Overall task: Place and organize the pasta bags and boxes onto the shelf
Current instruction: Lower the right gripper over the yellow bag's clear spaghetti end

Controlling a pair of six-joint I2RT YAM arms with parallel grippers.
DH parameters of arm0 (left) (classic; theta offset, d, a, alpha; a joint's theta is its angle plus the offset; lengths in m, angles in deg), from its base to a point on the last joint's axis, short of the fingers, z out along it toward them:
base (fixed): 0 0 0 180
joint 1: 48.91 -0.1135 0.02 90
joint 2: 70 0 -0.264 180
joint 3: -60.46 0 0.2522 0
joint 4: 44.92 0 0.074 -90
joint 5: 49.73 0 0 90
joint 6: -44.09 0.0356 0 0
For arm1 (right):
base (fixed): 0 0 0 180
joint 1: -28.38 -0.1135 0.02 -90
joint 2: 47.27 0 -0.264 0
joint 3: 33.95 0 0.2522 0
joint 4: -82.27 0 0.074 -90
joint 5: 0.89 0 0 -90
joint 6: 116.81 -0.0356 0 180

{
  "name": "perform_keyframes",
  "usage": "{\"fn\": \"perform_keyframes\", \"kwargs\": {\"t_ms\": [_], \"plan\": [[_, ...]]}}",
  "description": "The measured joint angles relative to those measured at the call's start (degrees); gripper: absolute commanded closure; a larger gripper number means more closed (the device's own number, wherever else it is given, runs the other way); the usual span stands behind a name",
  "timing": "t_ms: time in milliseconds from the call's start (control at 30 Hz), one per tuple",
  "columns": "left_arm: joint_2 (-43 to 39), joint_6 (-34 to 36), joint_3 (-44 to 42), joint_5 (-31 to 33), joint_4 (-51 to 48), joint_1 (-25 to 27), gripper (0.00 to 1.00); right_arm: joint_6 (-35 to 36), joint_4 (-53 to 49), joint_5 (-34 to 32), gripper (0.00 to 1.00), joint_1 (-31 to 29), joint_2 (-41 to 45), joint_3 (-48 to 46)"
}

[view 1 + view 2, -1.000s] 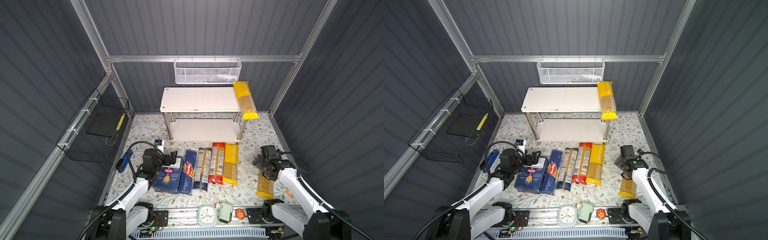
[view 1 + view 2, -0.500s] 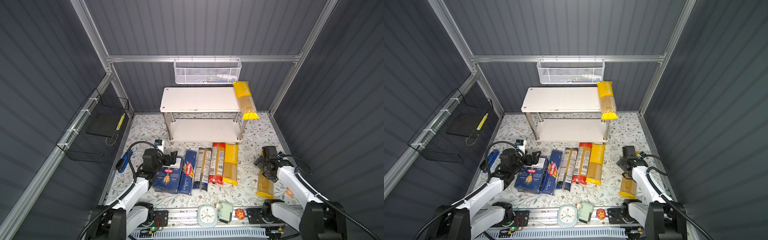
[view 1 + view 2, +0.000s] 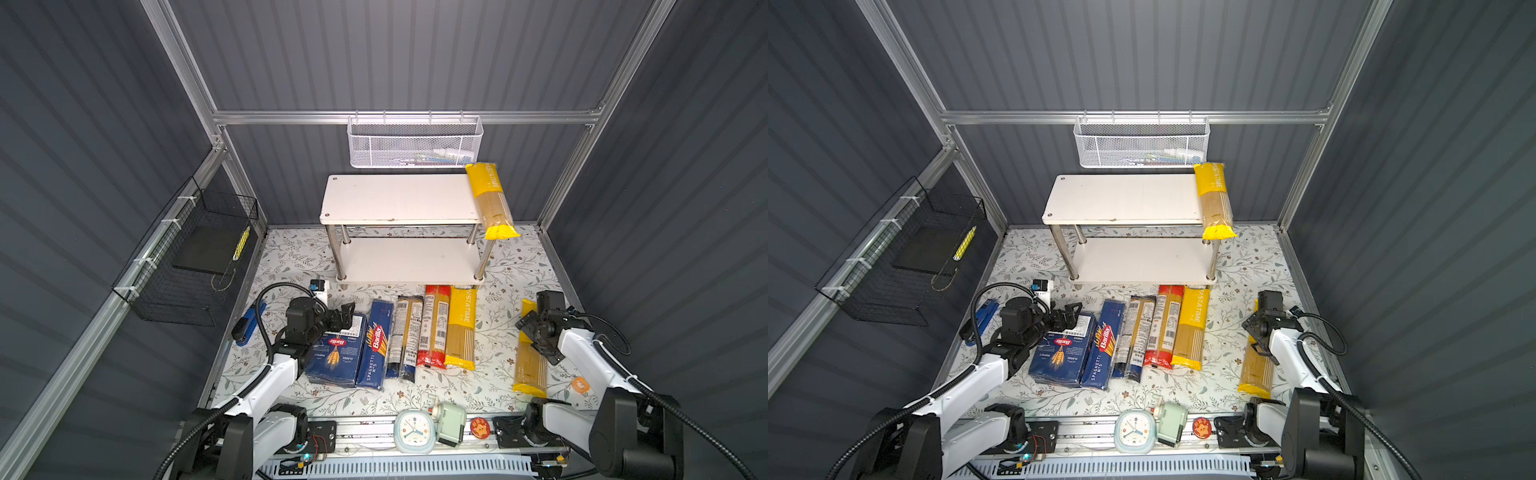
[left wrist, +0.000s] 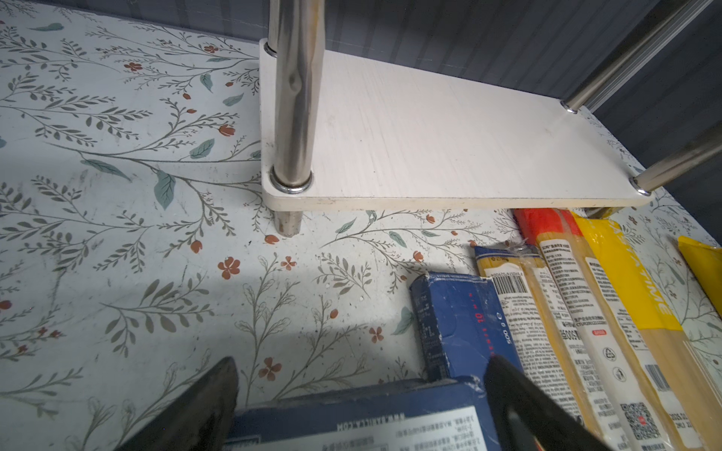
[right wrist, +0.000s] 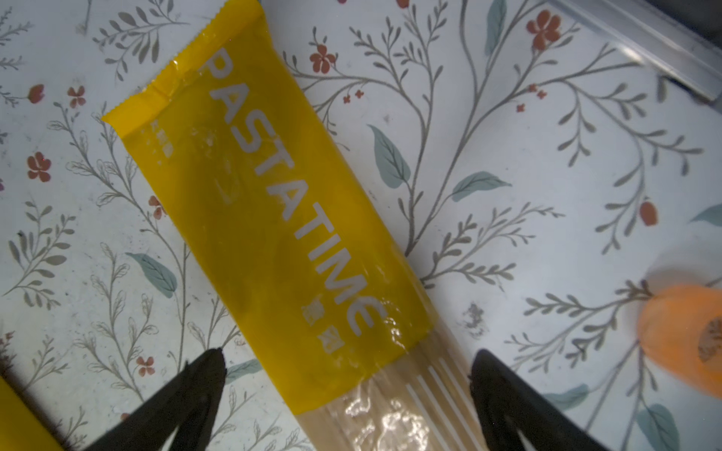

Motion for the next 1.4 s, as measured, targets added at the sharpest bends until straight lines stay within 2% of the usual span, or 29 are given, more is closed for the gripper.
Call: {"fn": "perform_keyframes", "kwargs": {"t_ms": [300,1000,1233,1400], "plan": [[0.00,0.00,0.00,-0.02,0.02,0.00,0.01,2.62,3.76,5.86,0.01,3.41,-2.16,-0.90],[0.00,-0.02,0.00,-0.02,0.02,0.00,0.01,4.70,12.76,14.91,0.01,4.20,-3.26,-3.69],[0.02,-0.02,0.00,-0.02,0.02,0.00,0.01,5.16,14.67,17.68,0.01,2.58,-3.04,-4.24],[0.02,-0.02,0.00,-0.02,0.02,0.00,0.01,5.77,12.72,17.07,0.02,-0.70,-2.21,-4.17]]}}
